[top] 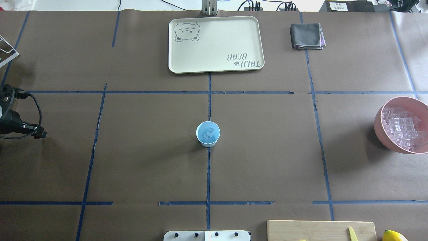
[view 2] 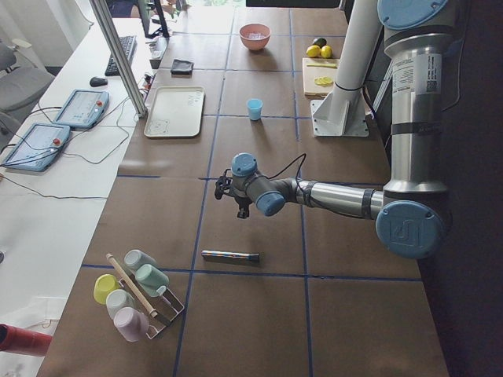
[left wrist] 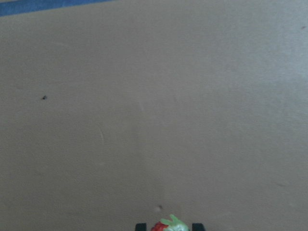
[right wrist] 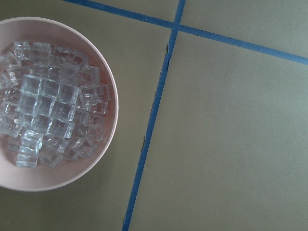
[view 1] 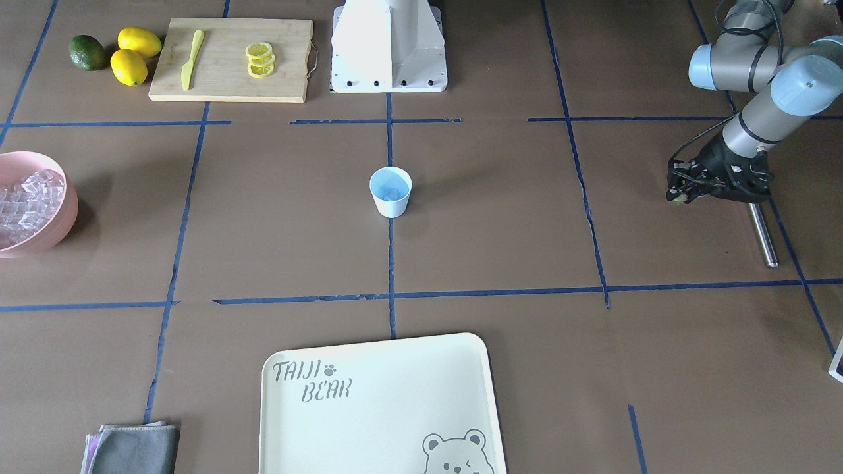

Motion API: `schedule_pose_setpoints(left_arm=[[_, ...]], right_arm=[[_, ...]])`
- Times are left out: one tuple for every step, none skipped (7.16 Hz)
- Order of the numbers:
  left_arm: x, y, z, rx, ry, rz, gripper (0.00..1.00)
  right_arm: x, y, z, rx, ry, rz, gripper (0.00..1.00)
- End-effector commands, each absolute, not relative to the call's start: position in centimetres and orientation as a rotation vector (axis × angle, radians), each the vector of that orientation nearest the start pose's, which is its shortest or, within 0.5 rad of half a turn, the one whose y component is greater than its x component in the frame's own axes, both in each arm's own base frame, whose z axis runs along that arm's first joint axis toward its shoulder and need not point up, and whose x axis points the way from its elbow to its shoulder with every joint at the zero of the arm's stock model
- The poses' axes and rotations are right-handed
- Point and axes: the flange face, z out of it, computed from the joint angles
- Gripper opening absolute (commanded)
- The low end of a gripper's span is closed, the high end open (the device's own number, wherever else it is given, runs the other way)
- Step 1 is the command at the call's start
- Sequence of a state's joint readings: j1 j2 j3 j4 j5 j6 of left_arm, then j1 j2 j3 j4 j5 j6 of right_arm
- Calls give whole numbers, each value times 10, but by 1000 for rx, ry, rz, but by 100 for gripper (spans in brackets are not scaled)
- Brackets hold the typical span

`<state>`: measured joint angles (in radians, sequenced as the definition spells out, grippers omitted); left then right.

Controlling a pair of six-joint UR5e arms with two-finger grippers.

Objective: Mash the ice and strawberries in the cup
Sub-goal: 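Carry the strawberry with the left gripper toward the blue cup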

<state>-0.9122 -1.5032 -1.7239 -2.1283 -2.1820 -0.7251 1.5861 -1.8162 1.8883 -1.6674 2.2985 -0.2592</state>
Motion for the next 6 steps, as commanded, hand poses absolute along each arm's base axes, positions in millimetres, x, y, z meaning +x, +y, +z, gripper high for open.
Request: schedule_pose_setpoints(left_arm=[[256, -453, 454, 92, 839, 117, 3], [287, -475, 391, 98, 865, 61, 4], [347, -470, 334, 74, 865, 54, 4], [418, -453, 269, 73, 819, 36, 4], [470, -446, 209, 64, 826, -32, 5], [496, -439, 172, 33, 869, -86, 5]], right_arm=[[72, -385, 623, 78, -733, -224, 99], [72, -385, 622, 79, -732, -224, 99], [72, -385, 622, 80, -732, -225, 99], [72, -386, 621, 83, -732, -226, 99], [72, -387, 621, 83, -732, -226, 99], [72, -388, 620, 85, -732, -227, 99]])
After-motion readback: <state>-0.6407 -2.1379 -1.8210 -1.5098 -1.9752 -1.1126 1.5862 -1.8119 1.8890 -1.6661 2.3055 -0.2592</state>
